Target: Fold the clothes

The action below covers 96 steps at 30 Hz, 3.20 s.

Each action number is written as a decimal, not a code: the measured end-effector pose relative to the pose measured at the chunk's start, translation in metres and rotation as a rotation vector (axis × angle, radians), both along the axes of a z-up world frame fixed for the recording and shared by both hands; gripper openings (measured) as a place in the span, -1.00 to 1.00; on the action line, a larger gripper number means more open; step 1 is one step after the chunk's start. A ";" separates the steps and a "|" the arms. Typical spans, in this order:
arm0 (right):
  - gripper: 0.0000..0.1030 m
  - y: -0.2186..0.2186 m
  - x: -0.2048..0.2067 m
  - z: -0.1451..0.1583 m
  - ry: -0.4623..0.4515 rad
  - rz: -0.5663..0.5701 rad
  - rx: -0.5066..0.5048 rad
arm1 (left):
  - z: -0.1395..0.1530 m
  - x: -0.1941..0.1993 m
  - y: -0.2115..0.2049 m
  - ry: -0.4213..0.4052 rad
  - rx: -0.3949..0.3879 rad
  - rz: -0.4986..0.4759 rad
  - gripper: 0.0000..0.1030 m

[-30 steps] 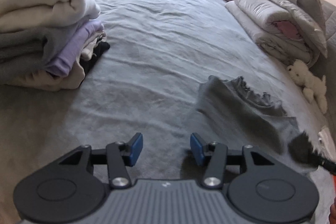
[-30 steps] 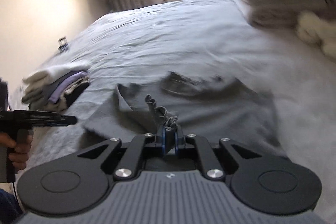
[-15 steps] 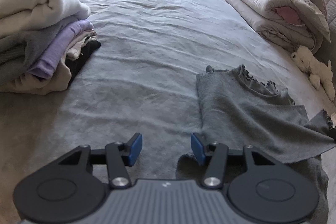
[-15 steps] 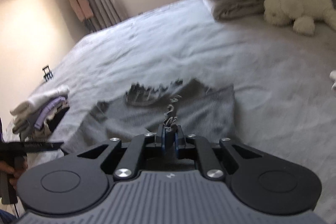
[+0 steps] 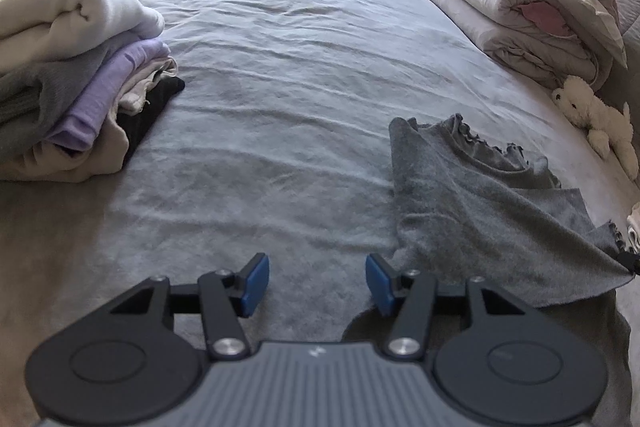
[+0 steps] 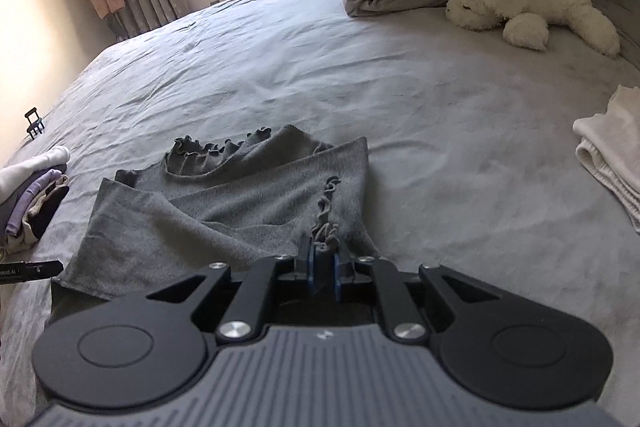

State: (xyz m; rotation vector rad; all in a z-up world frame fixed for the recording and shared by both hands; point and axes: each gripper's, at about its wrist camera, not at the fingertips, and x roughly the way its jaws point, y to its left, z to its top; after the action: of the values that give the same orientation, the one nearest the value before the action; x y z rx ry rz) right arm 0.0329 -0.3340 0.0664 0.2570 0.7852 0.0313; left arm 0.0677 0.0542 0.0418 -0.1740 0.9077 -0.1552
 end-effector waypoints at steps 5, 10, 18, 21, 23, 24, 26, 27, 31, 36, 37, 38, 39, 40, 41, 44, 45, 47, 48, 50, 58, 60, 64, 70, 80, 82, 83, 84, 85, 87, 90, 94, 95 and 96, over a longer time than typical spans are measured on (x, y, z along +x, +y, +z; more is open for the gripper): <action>-0.67 -0.005 0.000 0.001 0.009 -0.011 0.021 | 0.001 -0.001 -0.002 -0.002 -0.011 -0.016 0.07; -0.59 -0.012 0.000 0.003 0.019 -0.011 0.049 | 0.004 -0.002 -0.003 -0.024 -0.041 -0.030 0.07; -0.40 -0.026 0.008 -0.002 0.041 -0.032 0.111 | 0.006 0.010 -0.008 -0.037 -0.124 -0.060 0.07; -0.29 -0.026 0.018 -0.004 0.044 -0.021 0.093 | 0.006 0.019 -0.010 -0.056 -0.133 -0.084 0.07; -0.29 -0.024 0.027 -0.008 0.055 0.003 0.087 | 0.006 0.024 -0.011 -0.063 -0.147 -0.102 0.08; -0.29 -0.021 0.029 -0.008 0.054 0.009 0.068 | 0.005 0.026 -0.011 -0.064 -0.157 -0.108 0.08; -0.87 -0.016 0.032 -0.007 0.046 0.018 0.022 | 0.001 0.029 -0.014 -0.056 -0.165 -0.116 0.08; -0.87 -0.013 0.033 -0.007 0.043 0.023 -0.001 | -0.001 0.028 -0.017 -0.051 -0.158 -0.126 0.08; -0.87 -0.014 0.022 0.015 -0.087 0.010 -0.044 | 0.000 0.024 -0.028 -0.061 -0.108 -0.172 0.08; -0.87 -0.023 0.014 0.022 -0.128 -0.033 -0.083 | 0.001 0.022 -0.031 -0.074 -0.091 -0.186 0.08; -0.87 -0.024 0.010 0.024 -0.149 -0.035 -0.075 | -0.001 0.023 -0.033 -0.071 -0.087 -0.186 0.08; -0.87 -0.024 0.006 0.027 -0.174 -0.033 -0.066 | -0.002 0.023 -0.034 -0.068 -0.083 -0.190 0.08; -0.87 -0.023 0.003 0.028 -0.186 -0.031 -0.062 | -0.003 0.023 -0.036 -0.067 -0.079 -0.194 0.08; -0.87 -0.021 0.004 0.028 -0.175 -0.025 -0.063 | -0.004 0.022 -0.038 -0.068 -0.075 -0.198 0.08; -0.86 -0.019 0.007 0.024 -0.148 -0.015 -0.070 | -0.004 0.021 -0.039 -0.070 -0.073 -0.202 0.08; -0.85 -0.013 0.014 0.013 -0.077 -0.002 -0.103 | -0.002 0.023 -0.038 -0.080 -0.088 -0.191 0.08; -0.85 -0.013 0.014 0.012 -0.072 -0.002 -0.103 | -0.001 0.025 -0.037 -0.083 -0.097 -0.181 0.08; -0.85 -0.013 0.012 0.013 -0.076 -0.006 -0.091 | -0.004 0.031 -0.034 -0.074 -0.126 -0.152 0.08; -0.85 -0.013 0.010 0.015 -0.084 -0.010 -0.083 | -0.006 0.035 -0.034 -0.065 -0.138 -0.137 0.08; -0.85 -0.014 0.009 0.015 -0.091 -0.027 -0.086 | -0.009 0.041 -0.039 -0.079 -0.128 -0.136 0.08; -0.84 -0.008 0.012 0.010 -0.090 -0.026 -0.108 | -0.011 0.049 -0.043 -0.093 -0.116 -0.130 -0.91; -0.84 -0.007 0.012 0.011 -0.100 -0.023 -0.101 | -0.006 0.050 -0.036 -0.102 -0.142 -0.115 -0.93; -0.85 -0.003 0.010 0.017 -0.146 -0.006 -0.072 | 0.002 0.053 -0.024 -0.121 -0.175 -0.094 -0.93; -0.84 0.007 0.021 0.009 -0.108 0.006 -0.103 | 0.004 0.061 0.002 -0.162 -0.104 0.003 -1.00; -0.84 0.005 0.025 0.008 -0.110 -0.022 -0.109 | 0.009 0.047 -0.024 -0.118 -0.162 -0.155 -0.14; -0.85 -0.003 0.024 0.011 -0.118 -0.041 -0.074 | 0.003 0.046 -0.035 -0.111 -0.102 -0.169 0.07; -0.85 -0.007 0.025 0.011 -0.105 -0.045 -0.060 | 0.000 0.046 -0.039 -0.106 -0.072 -0.168 0.09; -0.84 -0.008 0.027 0.009 -0.092 -0.048 -0.051 | -0.005 0.046 -0.041 -0.100 -0.051 -0.161 0.08; -0.84 -0.011 0.026 0.010 -0.095 -0.052 -0.031 | -0.007 0.046 -0.042 -0.095 -0.042 -0.154 0.05; -0.85 -0.016 0.024 0.013 -0.110 -0.060 0.016 | -0.008 0.043 -0.044 -0.112 -0.034 -0.156 -0.54; -0.85 -0.028 0.021 0.019 -0.135 -0.059 0.148 | -0.006 0.041 -0.047 -0.127 0.046 -0.143 -1.00; -0.85 -0.025 0.030 0.007 -0.039 -0.079 0.064 | -0.007 0.048 -0.030 -0.115 0.084 -0.078 -1.00; -0.84 -0.021 0.030 0.004 -0.029 -0.064 0.031 | -0.004 0.048 -0.026 -0.105 0.049 -0.087 -1.00; -0.84 -0.017 0.031 0.002 -0.019 -0.048 -0.002 | -0.001 0.047 -0.022 -0.098 0.010 -0.103 -0.98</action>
State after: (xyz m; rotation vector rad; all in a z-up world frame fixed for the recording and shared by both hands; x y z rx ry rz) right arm 0.0634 -0.3508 0.0681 0.2731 0.7594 -0.0126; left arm 0.1149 0.0319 0.0405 -0.1092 0.8199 -0.2520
